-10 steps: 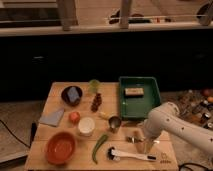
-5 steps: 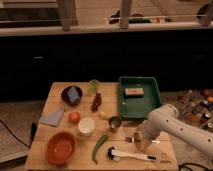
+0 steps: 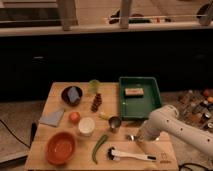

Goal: Place fork in red bowl

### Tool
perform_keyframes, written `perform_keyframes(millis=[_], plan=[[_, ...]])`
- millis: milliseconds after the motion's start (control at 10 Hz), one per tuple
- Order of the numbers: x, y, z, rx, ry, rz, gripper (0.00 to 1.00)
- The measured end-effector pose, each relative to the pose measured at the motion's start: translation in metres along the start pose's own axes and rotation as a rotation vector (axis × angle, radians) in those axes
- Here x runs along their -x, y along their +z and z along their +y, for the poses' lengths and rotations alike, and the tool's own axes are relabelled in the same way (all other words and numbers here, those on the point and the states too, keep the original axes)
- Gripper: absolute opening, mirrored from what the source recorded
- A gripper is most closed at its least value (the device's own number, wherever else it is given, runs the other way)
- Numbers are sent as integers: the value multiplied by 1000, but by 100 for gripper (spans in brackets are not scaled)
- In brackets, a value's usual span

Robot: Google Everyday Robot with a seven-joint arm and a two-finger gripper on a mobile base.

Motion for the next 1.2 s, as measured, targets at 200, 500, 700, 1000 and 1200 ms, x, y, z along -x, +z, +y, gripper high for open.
perform_keyframes(millis=[200, 500, 700, 1000, 1200], plan=[[0, 0, 1, 1, 1, 0, 0], [-3, 1, 2, -6, -1, -3, 0], [-4, 0, 2, -6, -2, -1, 0], [-4, -1, 3, -6, -2, 0, 0], [-7, -6, 6, -12, -11, 4, 0]])
